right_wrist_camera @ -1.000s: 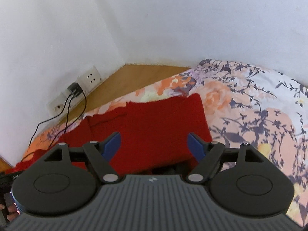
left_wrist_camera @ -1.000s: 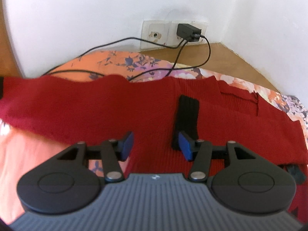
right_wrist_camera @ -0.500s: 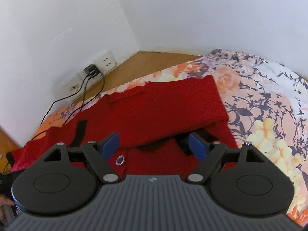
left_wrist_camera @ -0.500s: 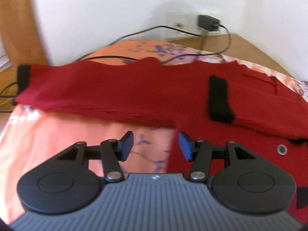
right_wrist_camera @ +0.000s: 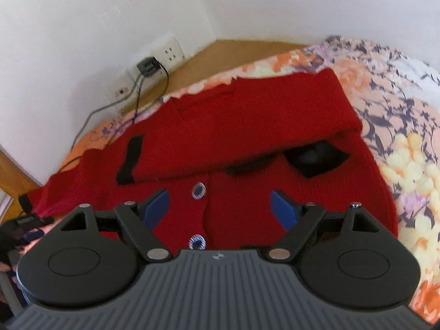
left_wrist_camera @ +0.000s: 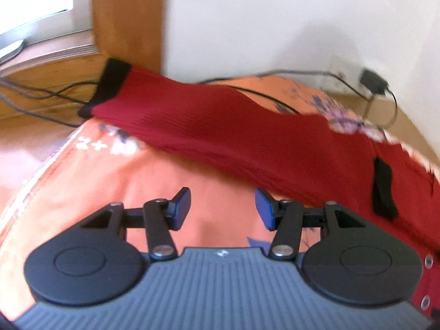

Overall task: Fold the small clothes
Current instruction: 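Reach the left gripper to the other sleeve's black cuff and grasp it, then lift the second sleeve with the left gripper toward the cardigan body, then lay the second sleeve across the body and open the left gripper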

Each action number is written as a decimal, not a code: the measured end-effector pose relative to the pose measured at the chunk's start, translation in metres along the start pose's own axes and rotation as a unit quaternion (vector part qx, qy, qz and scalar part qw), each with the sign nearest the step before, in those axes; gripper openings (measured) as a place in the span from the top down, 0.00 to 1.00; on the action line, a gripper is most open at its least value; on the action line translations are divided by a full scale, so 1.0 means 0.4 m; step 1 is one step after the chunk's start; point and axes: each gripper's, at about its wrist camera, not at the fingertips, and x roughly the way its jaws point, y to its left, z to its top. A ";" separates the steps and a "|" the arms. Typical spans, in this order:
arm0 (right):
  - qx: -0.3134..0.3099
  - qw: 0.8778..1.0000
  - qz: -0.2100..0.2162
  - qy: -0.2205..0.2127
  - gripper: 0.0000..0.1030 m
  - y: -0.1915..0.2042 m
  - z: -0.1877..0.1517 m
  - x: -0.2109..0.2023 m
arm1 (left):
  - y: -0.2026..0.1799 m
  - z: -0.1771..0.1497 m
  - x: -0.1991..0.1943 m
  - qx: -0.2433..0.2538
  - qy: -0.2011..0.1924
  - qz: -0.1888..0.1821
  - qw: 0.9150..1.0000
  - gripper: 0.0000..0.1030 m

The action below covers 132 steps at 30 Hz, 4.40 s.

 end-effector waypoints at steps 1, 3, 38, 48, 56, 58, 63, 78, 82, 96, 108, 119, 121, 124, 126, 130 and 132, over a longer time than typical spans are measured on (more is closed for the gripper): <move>0.003 1.000 -0.003 0.004 0.16 -0.006 -0.005 0.005 | 0.013 0.004 0.003 -0.011 0.000 0.000 1.000 0.48; 0.014 1.000 -0.008 0.010 0.16 -0.023 -0.012 0.013 | 0.040 0.011 0.009 -0.039 0.006 -0.003 0.999 0.48; 0.053 0.996 -0.060 0.026 0.16 -0.079 -0.064 0.004 | 0.061 0.066 0.146 -0.095 -0.040 -0.078 0.992 0.85; 0.070 0.996 -0.061 -0.008 0.16 -0.098 -0.053 -0.040 | -0.036 0.108 -0.009 -0.024 -0.127 -0.137 0.982 0.87; 0.081 0.994 -0.062 -0.037 0.16 -0.117 -0.031 -0.079 | -0.151 0.141 -0.068 0.010 -0.151 -0.186 0.971 0.87; 0.083 0.994 -0.064 -0.042 0.16 -0.127 -0.026 -0.087 | -0.185 0.148 -0.071 0.021 -0.150 -0.199 0.968 0.87; 0.091 0.991 -0.074 -0.060 0.16 -0.158 -0.012 -0.117 | -0.262 0.149 -0.072 0.038 -0.146 -0.222 0.963 0.87; 0.110 0.988 -0.085 -0.061 0.16 -0.238 0.037 -0.100 | -0.495 0.107 -0.033 0.089 -0.120 -0.281 0.948 0.87; 0.111 0.989 -0.081 -0.054 0.16 -0.252 0.049 -0.077 | -0.553 0.057 -0.017 0.121 -0.110 -0.284 0.945 0.87; 0.108 0.992 -0.065 -0.021 0.16 -0.287 0.069 -0.006 | -0.670 -0.128 0.067 0.218 -0.038 -0.275 0.936 0.86; 0.091 0.995 -0.036 0.004 0.16 -0.277 0.104 0.057 | -0.645 -0.154 0.075 0.209 0.010 -0.276 0.938 0.65; 0.021 0.999 0.016 0.025 0.16 -0.166 0.168 0.121 | -0.556 -0.134 -0.014 0.201 0.000 -0.242 0.949 0.58; 0.003 0.999 0.027 0.029 0.16 -0.137 0.181 0.133 | -0.531 -0.129 -0.025 0.194 -0.004 -0.231 0.954 0.58; -0.026 0.998 0.046 0.032 0.16 -0.085 0.195 0.144 | -0.490 -0.121 -0.040 0.179 -0.009 -0.208 0.961 0.58; -0.047 0.996 0.063 0.033 0.16 -0.043 0.201 0.152 | -0.460 -0.117 -0.048 0.168 -0.012 -0.196 0.966 0.58; -0.086 0.991 0.092 0.042 0.16 0.038 0.207 0.175 | -0.404 -0.111 -0.056 0.155 -0.018 -0.167 0.974 0.58; -0.108 0.988 0.101 0.047 0.16 0.079 0.207 0.189 | -0.378 -0.109 -0.059 0.147 -0.018 -0.151 0.977 0.58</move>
